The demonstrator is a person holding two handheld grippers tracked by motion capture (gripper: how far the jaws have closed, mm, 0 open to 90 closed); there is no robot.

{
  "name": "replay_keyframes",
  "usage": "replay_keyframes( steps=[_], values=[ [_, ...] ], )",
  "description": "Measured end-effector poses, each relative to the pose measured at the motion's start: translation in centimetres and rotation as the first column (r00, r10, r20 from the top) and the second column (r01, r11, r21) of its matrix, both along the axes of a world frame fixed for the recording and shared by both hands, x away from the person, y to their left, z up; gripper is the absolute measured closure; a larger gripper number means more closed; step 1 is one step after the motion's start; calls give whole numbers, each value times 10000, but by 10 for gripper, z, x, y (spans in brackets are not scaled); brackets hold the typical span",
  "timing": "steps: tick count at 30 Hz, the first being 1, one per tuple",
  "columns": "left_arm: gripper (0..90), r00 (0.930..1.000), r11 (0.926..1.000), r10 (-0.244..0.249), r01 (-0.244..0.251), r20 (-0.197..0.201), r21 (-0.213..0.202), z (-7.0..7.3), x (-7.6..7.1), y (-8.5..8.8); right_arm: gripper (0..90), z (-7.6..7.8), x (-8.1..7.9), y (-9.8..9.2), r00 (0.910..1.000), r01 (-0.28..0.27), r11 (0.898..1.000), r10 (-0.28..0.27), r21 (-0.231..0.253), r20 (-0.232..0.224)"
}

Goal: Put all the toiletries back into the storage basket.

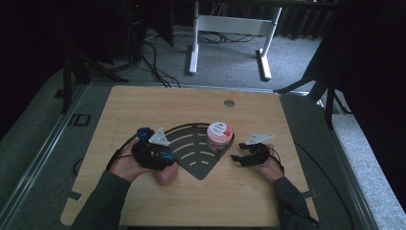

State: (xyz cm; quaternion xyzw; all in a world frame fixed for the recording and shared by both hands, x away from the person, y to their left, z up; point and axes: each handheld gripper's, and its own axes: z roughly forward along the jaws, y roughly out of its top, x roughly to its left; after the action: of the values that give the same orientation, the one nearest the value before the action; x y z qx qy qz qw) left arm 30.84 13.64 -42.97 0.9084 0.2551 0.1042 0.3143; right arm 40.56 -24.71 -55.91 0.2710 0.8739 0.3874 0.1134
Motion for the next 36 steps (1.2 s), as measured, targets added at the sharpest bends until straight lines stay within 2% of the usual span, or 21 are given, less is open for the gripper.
replay_keyframes(
  steps=[10,18,36],
  values=[
    [530,9991,9991,-422,422,-36,6,2,-3,-10,318,0,0,0,10000,1,10000,-1,-2,1],
    [530,9957,9958,-915,915,-132,35,4,-3,-22,318,0,0,0,10000,-11,10000,11,8,-7],
    [530,9923,9926,-1211,1212,-272,46,3,7,-46,318,0,0,0,10000,-10,10000,10,24,-22]
  ],
)
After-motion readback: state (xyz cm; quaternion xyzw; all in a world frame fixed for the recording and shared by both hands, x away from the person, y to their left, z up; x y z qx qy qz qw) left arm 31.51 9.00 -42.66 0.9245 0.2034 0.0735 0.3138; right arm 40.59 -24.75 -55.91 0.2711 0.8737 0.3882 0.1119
